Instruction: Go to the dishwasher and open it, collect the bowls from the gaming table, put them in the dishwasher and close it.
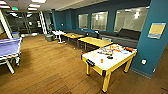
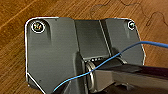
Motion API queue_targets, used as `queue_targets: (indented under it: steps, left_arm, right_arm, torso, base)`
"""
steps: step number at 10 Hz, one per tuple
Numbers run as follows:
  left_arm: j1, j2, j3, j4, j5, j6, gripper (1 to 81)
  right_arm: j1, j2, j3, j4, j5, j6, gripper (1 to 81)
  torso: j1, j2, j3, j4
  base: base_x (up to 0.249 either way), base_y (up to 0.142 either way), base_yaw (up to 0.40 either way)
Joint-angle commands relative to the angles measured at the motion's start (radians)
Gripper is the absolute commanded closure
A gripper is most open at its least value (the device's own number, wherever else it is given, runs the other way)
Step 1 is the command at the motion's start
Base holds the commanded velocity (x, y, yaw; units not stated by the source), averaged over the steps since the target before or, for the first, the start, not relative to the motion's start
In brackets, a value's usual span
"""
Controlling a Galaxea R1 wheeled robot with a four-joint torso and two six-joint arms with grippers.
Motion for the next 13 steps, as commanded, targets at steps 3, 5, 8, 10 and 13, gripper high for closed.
queue_targets:
  steps: [3,5,8,10,13]
  left_arm:
    - [-0.05,0.0,0.004,0.01,0.053,0.01,1.0]
    - [-0.05,-0.002,0.011,0.01,0.053,0.01,1.0]
    - [-0.05,-0.003,0.013,0.01,0.052,0.01,1.0]
    - [-0.048,-0.003,0.013,0.01,0.052,0.01,1.0]
    - [-0.048,-0.003,0.013,0.01,0.052,0.01,1.0]
  right_arm:
    - [0.048,0.0,0.005,-0.007,-0.05,-0.003,1.0]
    - [0.048,0.001,0.005,-0.007,-0.051,-0.003,1.0]
    - [0.048,0.0,0.005,-0.007,-0.05,-0.003,1.0]
    - [0.048,0.0,0.005,-0.007,-0.051,-0.003,1.0]
    - [0.048,0.0,0.005,-0.007,-0.05,-0.003,1.0]
  torso:
    - [0.0,0.0,0.0,0.0]
    - [0.0,0.0,0.0,0.0]
    - [0.0,0.0,0.0,0.0]
    - [0.0,0.0,0.0,0.0]
    - [0.0,0.0,0.0,0.0]
  base:
    - [0.0,0.0,-0.247]
    - [0.0,0.0,-0.055]
    - [0.0,0.0,0.0]
    - [0.0,0.0,0.0]
    - [0.0,0.0,0.0]
